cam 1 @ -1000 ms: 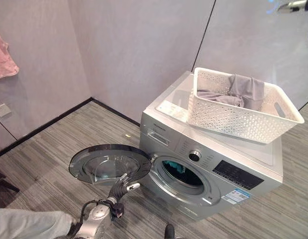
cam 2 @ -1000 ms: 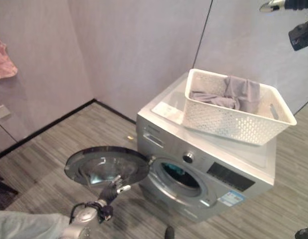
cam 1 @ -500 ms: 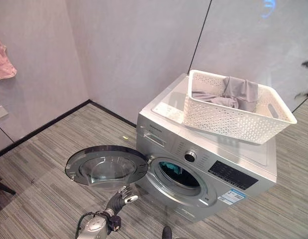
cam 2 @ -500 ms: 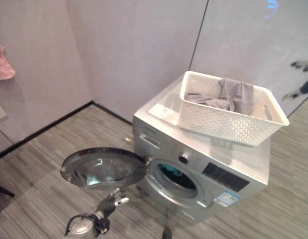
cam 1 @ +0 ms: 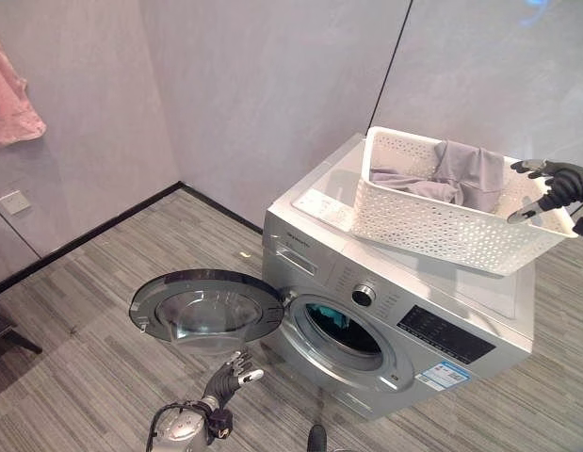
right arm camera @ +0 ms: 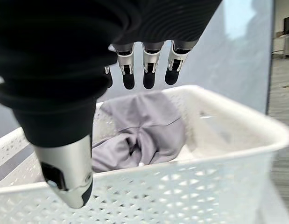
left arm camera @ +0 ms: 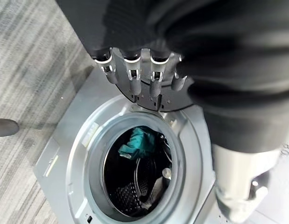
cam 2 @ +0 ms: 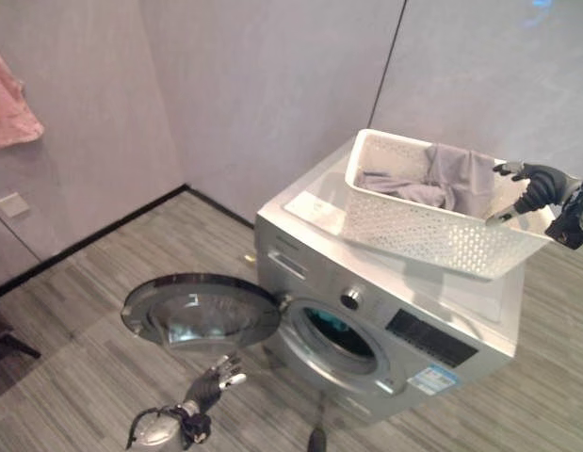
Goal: Grab the laundry basket,head to the washer,open it,put in the laundry and shut it.
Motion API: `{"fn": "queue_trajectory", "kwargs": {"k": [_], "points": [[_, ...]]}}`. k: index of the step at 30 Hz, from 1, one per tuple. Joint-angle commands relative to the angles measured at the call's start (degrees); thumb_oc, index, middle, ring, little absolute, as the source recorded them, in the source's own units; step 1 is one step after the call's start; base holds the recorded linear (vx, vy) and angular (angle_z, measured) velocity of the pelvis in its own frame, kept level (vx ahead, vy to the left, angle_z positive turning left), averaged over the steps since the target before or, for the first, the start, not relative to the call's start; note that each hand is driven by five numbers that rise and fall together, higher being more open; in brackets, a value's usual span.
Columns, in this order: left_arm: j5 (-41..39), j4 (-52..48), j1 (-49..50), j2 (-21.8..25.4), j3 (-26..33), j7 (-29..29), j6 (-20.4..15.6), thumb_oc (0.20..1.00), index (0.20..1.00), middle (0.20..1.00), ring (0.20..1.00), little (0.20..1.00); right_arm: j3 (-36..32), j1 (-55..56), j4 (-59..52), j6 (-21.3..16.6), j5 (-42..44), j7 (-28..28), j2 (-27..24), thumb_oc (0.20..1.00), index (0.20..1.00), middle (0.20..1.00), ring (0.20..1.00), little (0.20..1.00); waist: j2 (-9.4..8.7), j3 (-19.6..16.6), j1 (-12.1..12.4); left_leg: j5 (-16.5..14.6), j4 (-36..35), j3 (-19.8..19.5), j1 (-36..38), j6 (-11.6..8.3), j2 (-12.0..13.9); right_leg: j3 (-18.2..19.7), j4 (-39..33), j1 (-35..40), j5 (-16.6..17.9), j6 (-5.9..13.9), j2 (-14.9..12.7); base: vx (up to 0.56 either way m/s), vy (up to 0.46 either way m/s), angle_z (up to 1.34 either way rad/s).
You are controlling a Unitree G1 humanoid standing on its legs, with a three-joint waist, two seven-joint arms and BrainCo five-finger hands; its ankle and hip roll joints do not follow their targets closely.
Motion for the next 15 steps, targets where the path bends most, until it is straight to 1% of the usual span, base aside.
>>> {"fn": "queue_trajectory", "kwargs": {"k": [1, 6, 7, 12, 14, 15], "points": [[-1.6, -4.8, -2.4, 2.7, 0.3, -1.9, -3.0, 1.0, 1.0, 1.0, 1.0, 1.0, 0.5, -8.2, 5.2, 0.0, -1.4, -0.8, 0.2, 1.0, 1.0, 1.0, 1.0, 1.0, -2.99, 3.6, 1.3, -2.8, 1.7, -3.7, -1.3, -0.87, 3.5, 1.4, 0.7, 3.8, -8.0, 3.1, -1.3, -0.01, -0.05, 0.14], [-2.9, -5.8, -2.1, 2.9, 0.6, -1.9, -2.9, 1.0, 1.0, 1.0, 1.0, 1.0, 0.1, -7.1, 6.6, 0.3, -2.7, -0.8, 1.3, 1.0, 1.0, 1.0, 1.0, 1.0, -2.88, 4.4, 1.9, -1.9, 1.2, -4.9, -2.7, -1.22, 3.8, 0.3, 0.7, 3.1, -8.2, 2.88, -1.0, -0.01, -0.043, 0.16], [-3.3, -6.2, -2.1, 2.9, 0.7, -1.9, -3.0, 1.0, 1.0, 1.0, 1.0, 1.0, 0.1, -6.9, 6.7, 0.3, -2.9, -1.0, 1.6, 0.956, 0.956, 0.956, 0.956, 0.956, -2.85, 4.6, 2.1, -1.7, 1.0, -5.1, -2.9, -1.26, 3.8, 0.1, 0.6, 3.0, -8.2, 2.88, -1.0, -0.02, -0.042, 0.08], [-5.4, -8.1, -1.4, 3.3, 0.9, -2.2, -3.0, 1.0, 1.0, 1.0, 1.0, 1.0, 0.1, -6.2, 9.6, 0.5, -5.0, -1.2, 3.2, 0.95, 0.95, 0.95, 0.95, 0.95, -2.48, 5.8, 2.9, -0.8, 0.9, -5.8, -4.8, -1.57, 4.2, -0.5, 0.5, 1.8, -8.3, 2.74, -0.7, -0.03, -0.049, 0.1], [-5.8, -8.4, -1.2, 3.5, 0.9, -2.3, -2.9, 1.0, 1.0, 1.0, 1.0, 1.0, 0.3, -6.8, 11.3, 0.6, -5.3, -1.5, 4.0, 0.956, 0.956, 0.956, 0.956, 0.956, -2.36, 6.1, 3.1, -0.5, 0.9, -6.0, -5.3, -1.6, 4.2, -0.5, 0.5, 1.4, -8.3, 2.69, -0.7, -0.03, -0.033, 0.09], [-6.0, -8.8, -1.2, 3.6, 0.9, -2.4, -2.9, 1.0, 1.0, 1.0, 1.0, 1.0, 0.2, -7.0, 12.1, 0.6, -5.4, -1.5, 4.5, 1.0, 1.0, 1.0, 1.0, 1.0, -2.27, 6.3, 3.1, -0.4, 0.9, -6.1, -5.7, -1.6, 4.2, -0.5, 0.5, 1.1, -8.3, 2.67, -0.7, -0.04, -0.047, 0.07]]}}
